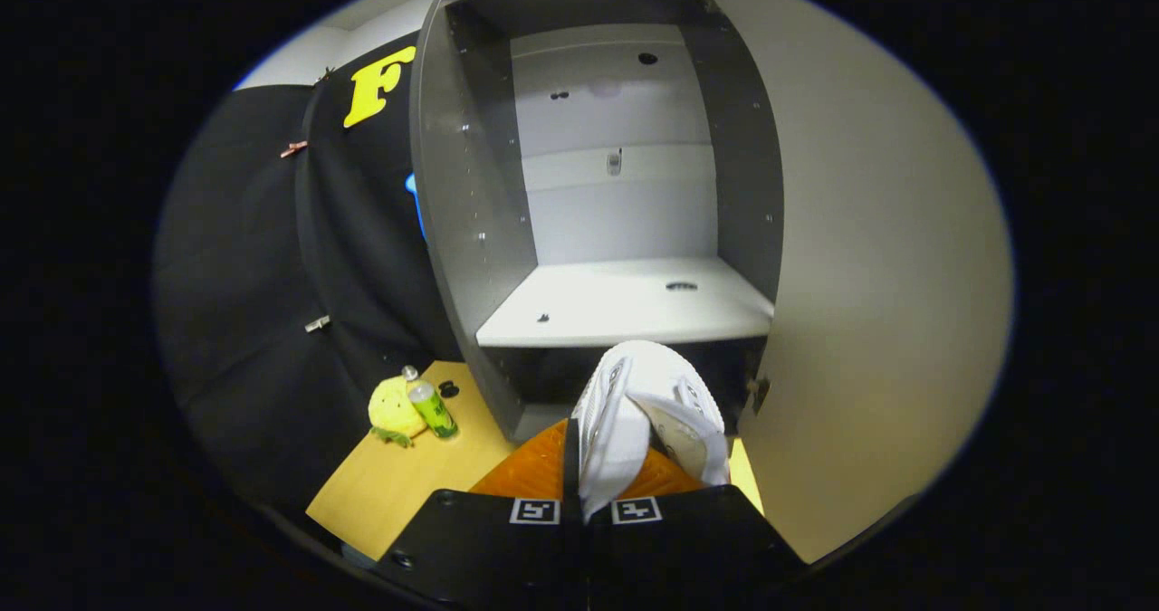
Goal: Open the shoe cabinet door, grab the shoes and put them into the shoe cabinet, then close the shoe cabinet door.
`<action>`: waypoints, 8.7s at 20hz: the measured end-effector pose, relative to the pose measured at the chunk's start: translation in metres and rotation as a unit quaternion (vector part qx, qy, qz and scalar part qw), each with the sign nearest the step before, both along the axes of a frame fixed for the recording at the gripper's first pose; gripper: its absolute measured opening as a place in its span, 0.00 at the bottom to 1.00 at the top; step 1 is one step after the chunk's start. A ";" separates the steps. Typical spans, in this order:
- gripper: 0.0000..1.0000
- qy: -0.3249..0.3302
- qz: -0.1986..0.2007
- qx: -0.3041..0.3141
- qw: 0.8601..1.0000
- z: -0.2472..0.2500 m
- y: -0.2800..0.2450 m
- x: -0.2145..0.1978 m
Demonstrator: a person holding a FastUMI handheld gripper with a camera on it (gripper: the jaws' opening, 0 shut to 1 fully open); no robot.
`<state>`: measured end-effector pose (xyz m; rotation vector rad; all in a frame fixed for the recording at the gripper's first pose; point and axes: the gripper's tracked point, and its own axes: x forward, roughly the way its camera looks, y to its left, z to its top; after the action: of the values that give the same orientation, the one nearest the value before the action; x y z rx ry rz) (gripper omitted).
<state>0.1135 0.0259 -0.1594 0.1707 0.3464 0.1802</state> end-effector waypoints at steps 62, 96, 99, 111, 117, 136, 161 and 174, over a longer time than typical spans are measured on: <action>0.98 -0.163 -0.093 -0.027 0.982 0.166 -0.059 -0.083; 0.97 -0.092 -0.203 -0.037 0.974 0.115 -0.254 -0.211; 0.98 -0.095 -0.169 -0.027 0.981 0.116 -0.213 -0.208; 0.98 -0.100 -0.074 0.003 0.992 0.118 -0.074 -0.156; 0.98 -0.098 -0.042 0.007 0.994 0.116 -0.039 -0.130; 0.99 -0.153 -0.090 -0.031 0.984 0.132 -0.098 -0.101; 0.98 -0.162 -0.109 -0.055 0.979 0.130 -0.106 -0.076; 0.98 -0.162 -0.107 -0.054 0.979 0.129 -0.104 -0.079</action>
<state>0.0348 -0.0777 -0.0301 0.0675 0.0120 -0.0257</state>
